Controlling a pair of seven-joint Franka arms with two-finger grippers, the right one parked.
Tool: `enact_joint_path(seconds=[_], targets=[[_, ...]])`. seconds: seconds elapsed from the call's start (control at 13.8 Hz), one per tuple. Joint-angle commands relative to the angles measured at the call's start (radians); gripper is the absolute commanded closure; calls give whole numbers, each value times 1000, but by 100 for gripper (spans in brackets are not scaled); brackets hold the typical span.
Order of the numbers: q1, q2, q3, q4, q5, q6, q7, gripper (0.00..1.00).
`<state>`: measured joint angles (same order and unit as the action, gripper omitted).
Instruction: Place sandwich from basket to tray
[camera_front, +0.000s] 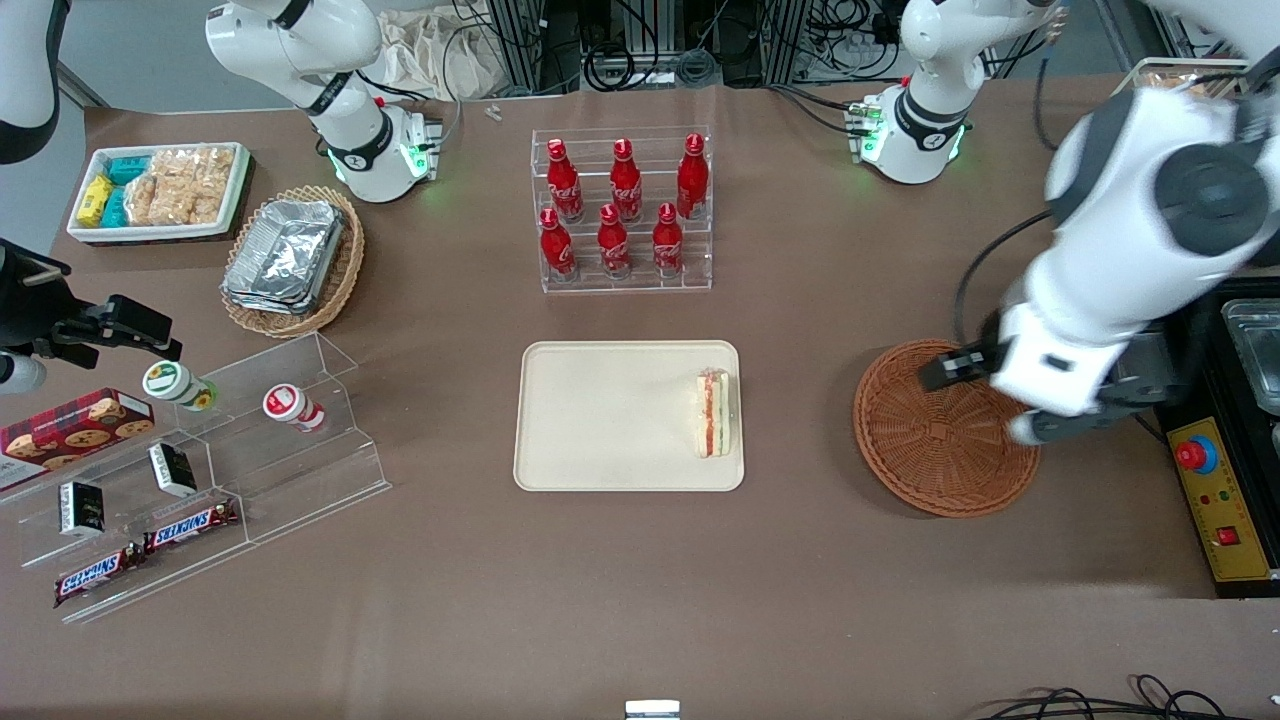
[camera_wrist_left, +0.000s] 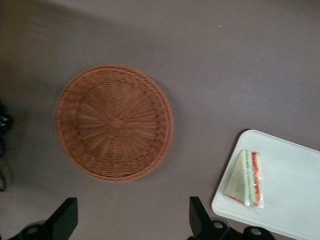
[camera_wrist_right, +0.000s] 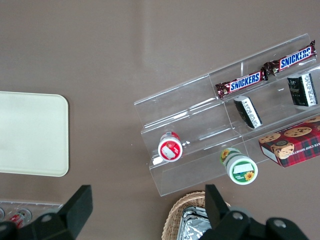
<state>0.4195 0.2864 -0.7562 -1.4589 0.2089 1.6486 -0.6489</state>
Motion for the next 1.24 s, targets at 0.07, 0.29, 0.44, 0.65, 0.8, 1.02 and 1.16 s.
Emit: enact_joint_path(seconds=[0.07, 0.29, 0.44, 0.65, 0.8, 1.02, 1.16], targets=[[70, -46, -6, -43, -34, -38, 77, 0], [27, -73, 65, -72, -32, -39, 133, 0], [-130, -110, 255, -92, -63, -33, 188, 0], [-316, -179, 504, -138, -138, -29, 360, 0], [-347, -194, 549, -153, -158, -27, 441, 0], [-334, -193, 552, -130, -174, -30, 509, 0], [-314, -184, 549, -104, -178, -36, 578, 0]])
